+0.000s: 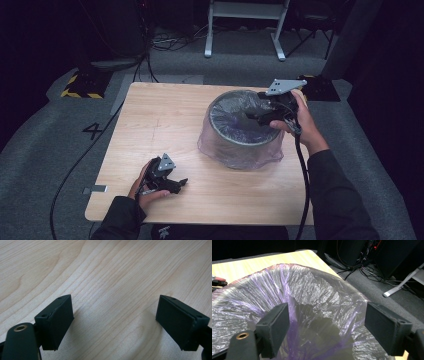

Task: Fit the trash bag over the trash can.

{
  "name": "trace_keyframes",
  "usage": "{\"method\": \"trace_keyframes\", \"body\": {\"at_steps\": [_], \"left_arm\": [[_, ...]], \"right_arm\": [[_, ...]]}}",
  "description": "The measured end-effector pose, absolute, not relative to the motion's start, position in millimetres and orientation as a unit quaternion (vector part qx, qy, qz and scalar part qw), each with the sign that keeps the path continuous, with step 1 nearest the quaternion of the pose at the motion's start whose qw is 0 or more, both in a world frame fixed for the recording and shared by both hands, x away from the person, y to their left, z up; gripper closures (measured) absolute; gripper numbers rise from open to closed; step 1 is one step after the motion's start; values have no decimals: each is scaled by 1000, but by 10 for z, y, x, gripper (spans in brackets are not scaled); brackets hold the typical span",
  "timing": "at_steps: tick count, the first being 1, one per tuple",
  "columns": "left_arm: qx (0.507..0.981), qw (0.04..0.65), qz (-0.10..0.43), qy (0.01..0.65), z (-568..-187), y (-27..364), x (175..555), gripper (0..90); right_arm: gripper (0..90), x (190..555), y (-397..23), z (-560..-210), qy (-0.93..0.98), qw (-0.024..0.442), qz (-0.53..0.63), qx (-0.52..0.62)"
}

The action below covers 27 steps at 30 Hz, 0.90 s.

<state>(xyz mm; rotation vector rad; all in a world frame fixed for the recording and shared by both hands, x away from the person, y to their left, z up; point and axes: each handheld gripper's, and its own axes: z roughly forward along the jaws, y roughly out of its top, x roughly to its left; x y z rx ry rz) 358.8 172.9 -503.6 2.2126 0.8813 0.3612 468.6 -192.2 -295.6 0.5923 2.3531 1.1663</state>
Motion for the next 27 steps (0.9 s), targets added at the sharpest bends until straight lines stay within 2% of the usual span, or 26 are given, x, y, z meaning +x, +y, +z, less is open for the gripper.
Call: {"method": "trace_keyframes", "body": {"at_steps": [13,27], "left_arm": [[857,359,139,343,-5038,1726,3588,139],[857,359,138,343,-5038,1725,3588,139]], "right_arm": [[205,4737,-1815,-3019,858,218,415,212],[201,4803,-1718,-3093,892,214,346,196]]}}
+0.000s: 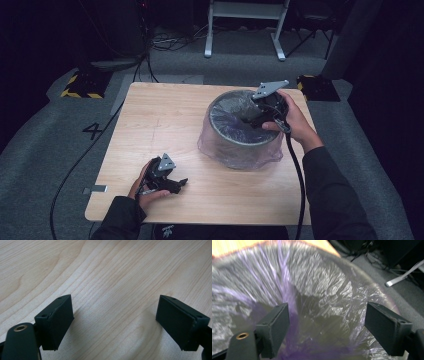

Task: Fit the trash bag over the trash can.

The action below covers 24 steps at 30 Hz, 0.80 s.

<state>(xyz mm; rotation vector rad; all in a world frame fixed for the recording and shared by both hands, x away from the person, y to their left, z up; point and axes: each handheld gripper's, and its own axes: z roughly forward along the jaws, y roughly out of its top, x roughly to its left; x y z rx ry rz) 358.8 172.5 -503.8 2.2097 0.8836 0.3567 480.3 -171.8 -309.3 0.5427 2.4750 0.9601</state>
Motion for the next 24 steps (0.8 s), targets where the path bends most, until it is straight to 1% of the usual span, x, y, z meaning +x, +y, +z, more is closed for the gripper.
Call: {"method": "trace_keyframes", "body": {"at_steps": [7,11,18,24], "left_arm": [[857,359,138,342,-5038,1726,3589,139],[857,360,139,341,-5039,1724,3592,139],[858,360,138,340,-5039,1723,3594,138],[859,360,138,338,-5038,1723,3598,138]], "right_arm": [[206,4856,-1673,-3175,918,191,294,187],[210,4878,-1630,-3198,925,198,267,186],[210,4935,-1546,-3245,940,187,212,191],[211,4961,-1529,-3257,944,177,197,195]]}}
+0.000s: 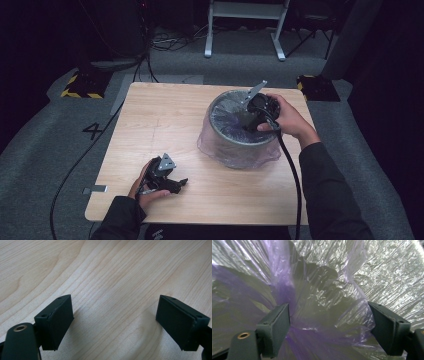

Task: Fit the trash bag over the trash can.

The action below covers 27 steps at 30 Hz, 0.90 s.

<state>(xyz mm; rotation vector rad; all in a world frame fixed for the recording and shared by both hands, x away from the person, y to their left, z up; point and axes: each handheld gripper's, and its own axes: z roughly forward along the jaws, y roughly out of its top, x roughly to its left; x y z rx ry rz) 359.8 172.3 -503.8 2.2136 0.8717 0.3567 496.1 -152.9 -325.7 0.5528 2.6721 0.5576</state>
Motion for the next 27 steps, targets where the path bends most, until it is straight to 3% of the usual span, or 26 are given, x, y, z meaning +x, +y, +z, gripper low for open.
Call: {"method": "trace_keyframes", "body": {"at_steps": [27], "left_arm": [[859,360,138,337,-5038,1721,3603,138]], "right_arm": [[217,4848,-1533,-3144,932,210,224,195]]}}
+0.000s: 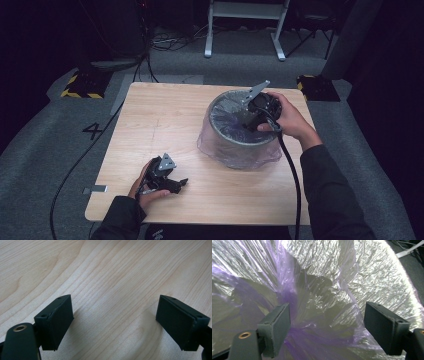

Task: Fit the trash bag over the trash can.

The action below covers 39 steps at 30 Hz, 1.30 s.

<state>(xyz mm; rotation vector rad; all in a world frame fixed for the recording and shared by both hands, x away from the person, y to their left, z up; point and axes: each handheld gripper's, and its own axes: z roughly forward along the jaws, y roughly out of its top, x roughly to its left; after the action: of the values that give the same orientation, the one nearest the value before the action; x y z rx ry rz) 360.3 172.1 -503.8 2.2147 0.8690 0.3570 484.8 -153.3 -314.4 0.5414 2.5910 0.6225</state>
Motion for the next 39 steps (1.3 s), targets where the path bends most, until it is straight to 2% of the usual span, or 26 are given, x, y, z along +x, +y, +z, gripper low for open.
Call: {"method": "trace_keyframes", "body": {"at_steps": [17,26,31,39], "left_arm": [[859,360,139,337,-5038,1721,3603,138],[859,360,138,338,-5039,1719,3602,137],[859,360,139,337,-5038,1721,3603,138],[859,360,139,337,-5038,1720,3603,138]], "right_arm": [[213,4768,-1617,-3110,909,193,289,232],[218,4705,-1702,-3098,890,206,327,243],[274,4658,-1744,-3083,878,211,356,241],[221,4601,-1779,-3076,868,206,382,240]]}}
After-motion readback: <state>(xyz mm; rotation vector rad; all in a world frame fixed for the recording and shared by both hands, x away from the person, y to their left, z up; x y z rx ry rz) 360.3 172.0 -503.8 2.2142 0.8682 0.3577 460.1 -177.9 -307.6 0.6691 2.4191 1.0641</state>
